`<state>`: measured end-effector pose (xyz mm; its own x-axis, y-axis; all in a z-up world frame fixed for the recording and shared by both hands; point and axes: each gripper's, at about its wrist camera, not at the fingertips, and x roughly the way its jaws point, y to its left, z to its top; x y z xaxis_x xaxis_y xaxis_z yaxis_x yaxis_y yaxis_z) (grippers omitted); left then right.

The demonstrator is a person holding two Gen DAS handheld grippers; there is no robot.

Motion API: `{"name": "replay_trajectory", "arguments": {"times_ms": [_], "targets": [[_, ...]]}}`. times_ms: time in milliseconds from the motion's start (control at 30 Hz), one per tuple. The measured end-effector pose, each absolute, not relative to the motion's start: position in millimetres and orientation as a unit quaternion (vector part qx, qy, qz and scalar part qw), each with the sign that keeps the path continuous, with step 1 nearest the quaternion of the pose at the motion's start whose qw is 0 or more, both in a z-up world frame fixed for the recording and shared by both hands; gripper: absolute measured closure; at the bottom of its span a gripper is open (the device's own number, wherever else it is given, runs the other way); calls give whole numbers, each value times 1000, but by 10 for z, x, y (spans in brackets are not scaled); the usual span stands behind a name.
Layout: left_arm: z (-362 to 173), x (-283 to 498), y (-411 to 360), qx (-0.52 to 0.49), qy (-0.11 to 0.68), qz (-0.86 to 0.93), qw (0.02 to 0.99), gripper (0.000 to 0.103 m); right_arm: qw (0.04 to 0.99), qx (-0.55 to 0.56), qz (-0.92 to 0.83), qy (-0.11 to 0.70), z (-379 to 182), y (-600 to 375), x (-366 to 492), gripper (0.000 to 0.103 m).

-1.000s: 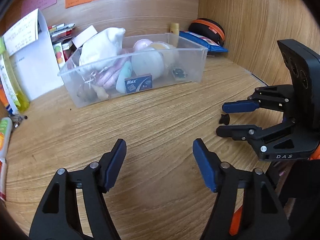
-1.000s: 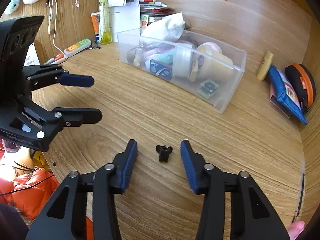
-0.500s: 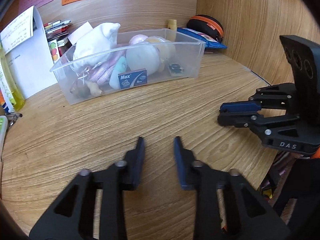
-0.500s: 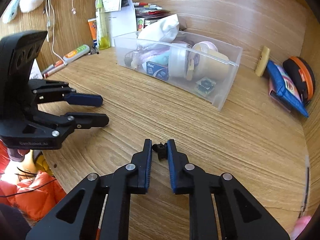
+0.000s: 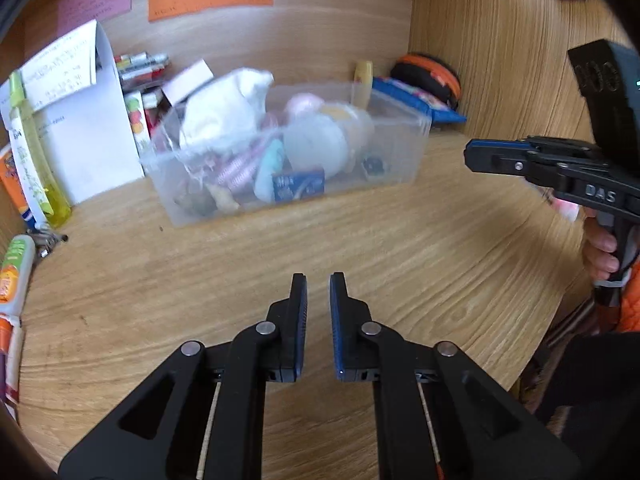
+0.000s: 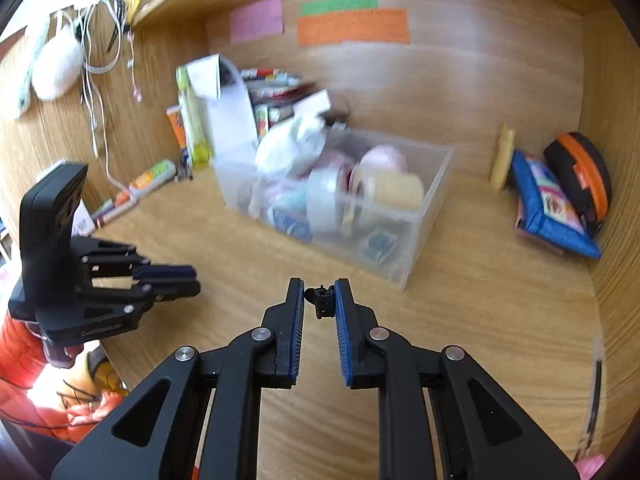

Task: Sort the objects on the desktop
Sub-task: 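Grasp the small black clip with the right gripper and lift it, then carry the black clip into the clear box and release it with right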

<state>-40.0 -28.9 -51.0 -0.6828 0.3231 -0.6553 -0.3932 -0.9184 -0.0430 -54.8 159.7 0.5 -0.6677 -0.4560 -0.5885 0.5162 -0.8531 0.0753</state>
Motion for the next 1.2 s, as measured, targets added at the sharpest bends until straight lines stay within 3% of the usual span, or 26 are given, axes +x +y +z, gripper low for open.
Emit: {"name": "replay_trajectory", "arguments": {"times_ms": [400, 700, 1100, 1200], "targets": [[6, -861, -654, -298, -4, 938, 178, 93, 271, 278, -918, 77, 345, 1345, -1089, 89], [175, -1277, -592, -283, 17, 944, 171, 93, 285, 296, -907, 95, 382, 985, -1548, 89], [-52, -1765, -433, -304, -34, 937, 170, 92, 266, 297, -910, 111, 117, 675, -1798, 89], [-87, -1761, -398, -303, -13, 940, 153, 84, 264, 295, -913, 99, 117, 744, -1823, 89]]}}
